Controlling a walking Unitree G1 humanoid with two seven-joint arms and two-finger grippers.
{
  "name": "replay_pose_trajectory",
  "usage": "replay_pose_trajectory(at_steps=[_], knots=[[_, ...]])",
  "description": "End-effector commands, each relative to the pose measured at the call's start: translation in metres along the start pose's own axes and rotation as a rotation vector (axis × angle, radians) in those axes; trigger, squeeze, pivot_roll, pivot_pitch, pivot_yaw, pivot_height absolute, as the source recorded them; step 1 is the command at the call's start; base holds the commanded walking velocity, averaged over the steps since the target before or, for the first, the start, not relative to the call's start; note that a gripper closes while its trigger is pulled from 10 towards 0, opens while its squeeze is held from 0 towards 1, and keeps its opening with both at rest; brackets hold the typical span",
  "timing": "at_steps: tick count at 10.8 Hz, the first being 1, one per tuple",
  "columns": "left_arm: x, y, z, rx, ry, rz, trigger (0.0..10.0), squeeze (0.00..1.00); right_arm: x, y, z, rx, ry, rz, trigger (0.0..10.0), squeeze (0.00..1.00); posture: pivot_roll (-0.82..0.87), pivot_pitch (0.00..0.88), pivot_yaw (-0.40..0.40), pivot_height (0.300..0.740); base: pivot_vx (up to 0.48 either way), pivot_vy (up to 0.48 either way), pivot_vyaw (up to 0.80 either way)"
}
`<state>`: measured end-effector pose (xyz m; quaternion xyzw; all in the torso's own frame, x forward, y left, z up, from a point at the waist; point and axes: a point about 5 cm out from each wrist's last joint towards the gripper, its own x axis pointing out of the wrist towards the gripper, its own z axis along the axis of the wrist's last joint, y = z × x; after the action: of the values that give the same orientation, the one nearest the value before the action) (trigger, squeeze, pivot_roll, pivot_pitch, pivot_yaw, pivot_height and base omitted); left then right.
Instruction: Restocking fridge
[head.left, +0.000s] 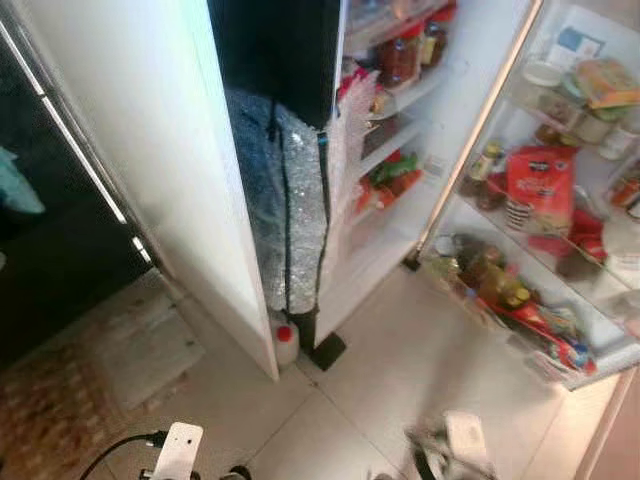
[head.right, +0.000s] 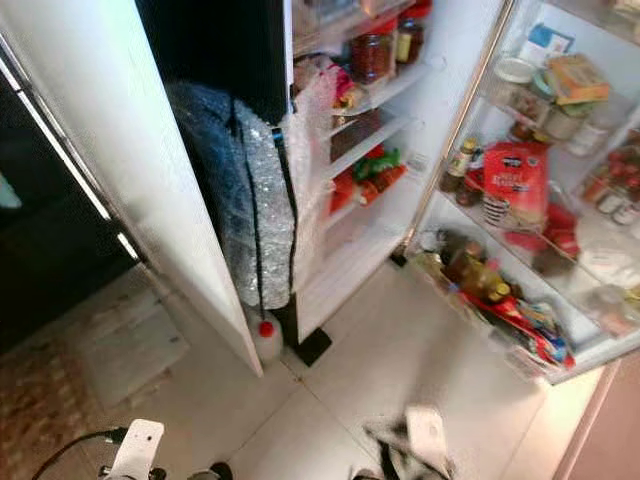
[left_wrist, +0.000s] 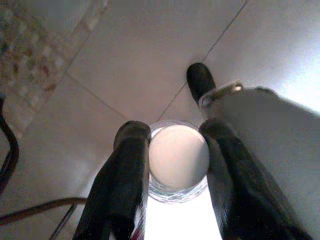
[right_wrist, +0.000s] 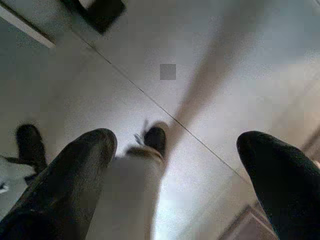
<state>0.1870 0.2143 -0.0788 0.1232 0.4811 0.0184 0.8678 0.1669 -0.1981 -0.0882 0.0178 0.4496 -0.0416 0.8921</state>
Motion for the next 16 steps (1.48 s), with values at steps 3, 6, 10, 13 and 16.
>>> replay_pose_trajectory(at_steps=[3,6,10,13,16], knots=[[-0.001,-0.003,-0.007,0.027,0.021,-0.016,10.0,0.0,-0.001,-0.009,-0.002,0.021,0.006,0.002,10.0,0.0,-0.14,0.118,-0.034,0.74,0.0,-0.172,0.53],[-0.001,-0.003,-0.007,0.032,0.022,-0.018,10.0,0.0,0.004,0.002,0.017,-0.004,-0.036,0.013,10.0,0.0,-0.15,0.124,-0.031,0.74,0.0,-0.3,0.22],[-0.001,-0.004,-0.006,0.042,0.021,-0.021,10.0,0.0,-0.001,-0.013,0.005,0.036,-0.014,0.001,10.0,0.0,-0.15,0.147,-0.042,0.74,0.0,-0.305,0.4],[-0.001,-0.004,-0.006,0.038,0.025,-0.019,10.0,0.0,-0.01,-0.037,-0.014,0.046,0.023,-0.022,10.0,0.0,-0.15,0.166,-0.046,0.74,0.0,-0.305,0.0],[0.0,-0.003,-0.005,0.036,0.022,-0.02,10.0,0.0,-0.009,-0.03,-0.018,0.034,0.028,-0.008,10.0,0.0,-0.16,0.177,-0.047,0.74,0.0,-0.305,0.0]])
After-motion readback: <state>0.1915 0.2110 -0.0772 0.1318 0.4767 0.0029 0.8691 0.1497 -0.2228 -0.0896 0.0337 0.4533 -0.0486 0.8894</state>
